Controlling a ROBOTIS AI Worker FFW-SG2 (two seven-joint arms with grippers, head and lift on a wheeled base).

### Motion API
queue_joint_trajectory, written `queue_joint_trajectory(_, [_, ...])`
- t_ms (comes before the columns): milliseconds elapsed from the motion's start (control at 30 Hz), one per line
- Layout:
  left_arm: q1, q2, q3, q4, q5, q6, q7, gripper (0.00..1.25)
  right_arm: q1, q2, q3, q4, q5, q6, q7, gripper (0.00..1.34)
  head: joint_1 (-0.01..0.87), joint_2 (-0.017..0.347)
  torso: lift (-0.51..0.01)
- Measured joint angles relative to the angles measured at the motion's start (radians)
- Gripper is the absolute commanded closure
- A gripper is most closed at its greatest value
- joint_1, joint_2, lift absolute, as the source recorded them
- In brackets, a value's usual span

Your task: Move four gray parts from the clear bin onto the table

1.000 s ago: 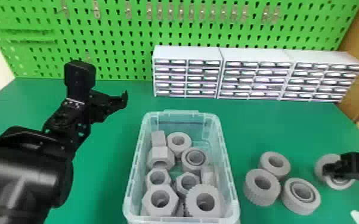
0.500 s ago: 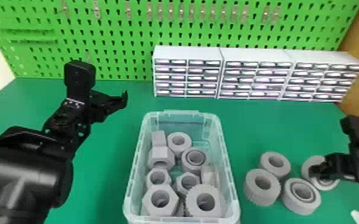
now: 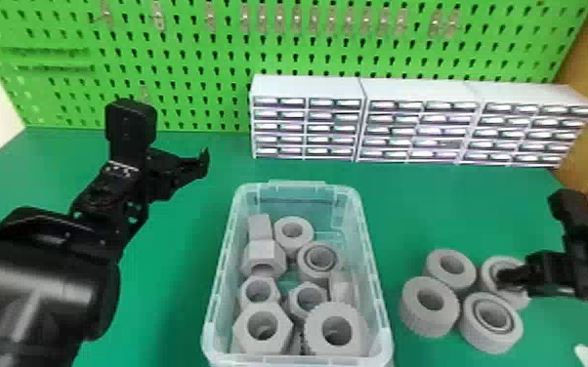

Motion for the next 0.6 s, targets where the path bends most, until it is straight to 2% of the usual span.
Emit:
queue_joint_trajectory(500, [0.002, 0.000, 0.002, 0.000, 0.000, 0.000, 0.000, 0.12, 0.000, 0.005, 0.005, -0.001, -0.014, 0.000, 0.000, 0.52, 0.686, 0.026, -0.050])
queue_joint_trajectory(600, [0.003, 0.000, 0.004, 0.000, 0.000, 0.000, 0.000, 0.12, 0.002, 0.011, 0.003, -0.021, -0.007, 0.000, 0.000, 0.52, 0.686, 0.026, -0.050])
